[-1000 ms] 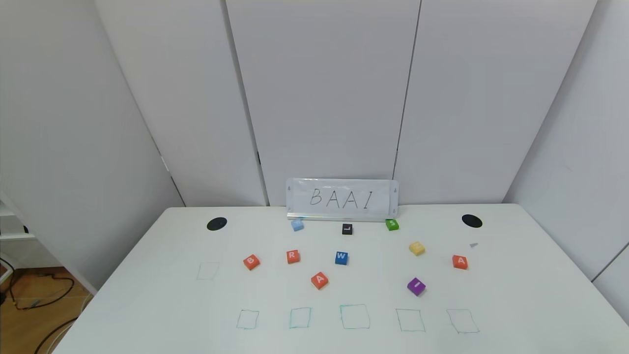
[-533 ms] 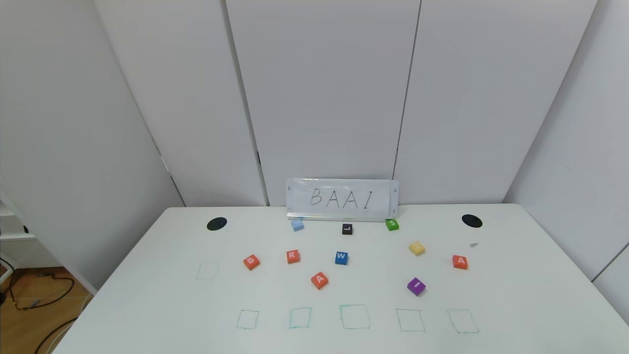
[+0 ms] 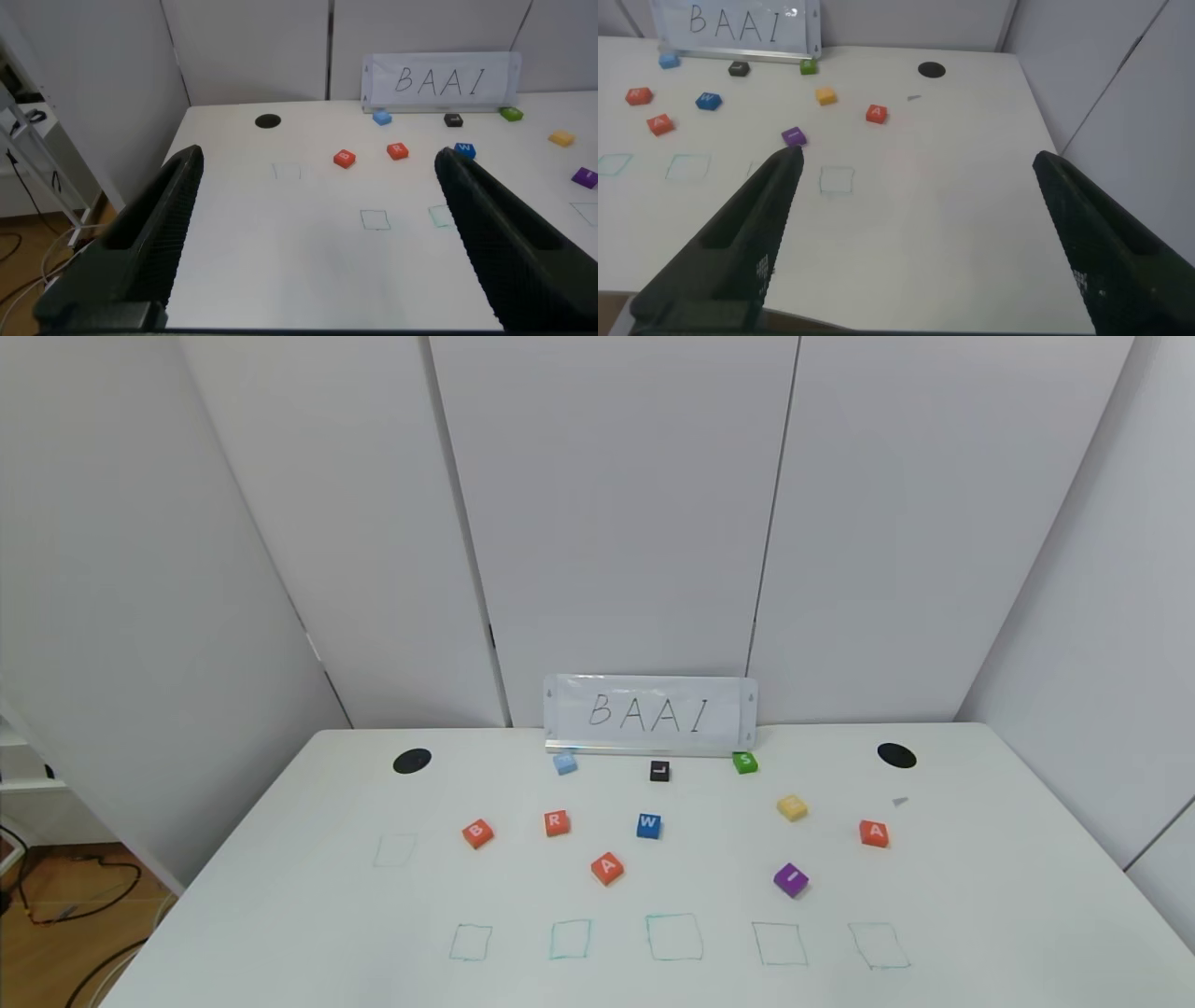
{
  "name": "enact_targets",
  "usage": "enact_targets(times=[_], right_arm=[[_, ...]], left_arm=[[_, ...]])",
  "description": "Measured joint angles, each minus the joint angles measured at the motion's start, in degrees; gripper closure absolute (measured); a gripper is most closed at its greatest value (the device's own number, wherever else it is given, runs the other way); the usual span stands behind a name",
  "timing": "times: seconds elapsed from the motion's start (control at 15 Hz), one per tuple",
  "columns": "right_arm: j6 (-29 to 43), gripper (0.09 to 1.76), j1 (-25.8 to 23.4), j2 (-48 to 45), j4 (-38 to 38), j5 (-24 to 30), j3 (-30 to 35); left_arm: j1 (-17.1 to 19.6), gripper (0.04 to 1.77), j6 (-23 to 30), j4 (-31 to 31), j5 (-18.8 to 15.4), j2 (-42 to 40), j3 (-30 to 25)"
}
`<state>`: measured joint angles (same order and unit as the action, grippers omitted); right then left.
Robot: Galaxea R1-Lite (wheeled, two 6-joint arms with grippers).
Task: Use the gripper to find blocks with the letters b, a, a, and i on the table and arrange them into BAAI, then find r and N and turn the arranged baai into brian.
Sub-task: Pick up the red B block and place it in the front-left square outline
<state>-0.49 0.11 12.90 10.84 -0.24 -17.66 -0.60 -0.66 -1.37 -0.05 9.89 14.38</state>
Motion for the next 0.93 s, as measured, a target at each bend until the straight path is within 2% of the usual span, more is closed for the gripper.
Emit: enact_targets(times=[0.33, 0.93], right_arm=[[-0.16, 0.08, -0.27, 16.34, -0.04, -0.18, -11.39], [-0.30, 0.08, 0.22, 47.08, 0.29, 0.17, -29.29]], left_arm=[[-0.77, 0.05, 0.01, 0.93, -0.38, 16.24, 11.24], [-0.30, 0.05, 0.09, 3.93, -1.12, 44.61, 26.90]])
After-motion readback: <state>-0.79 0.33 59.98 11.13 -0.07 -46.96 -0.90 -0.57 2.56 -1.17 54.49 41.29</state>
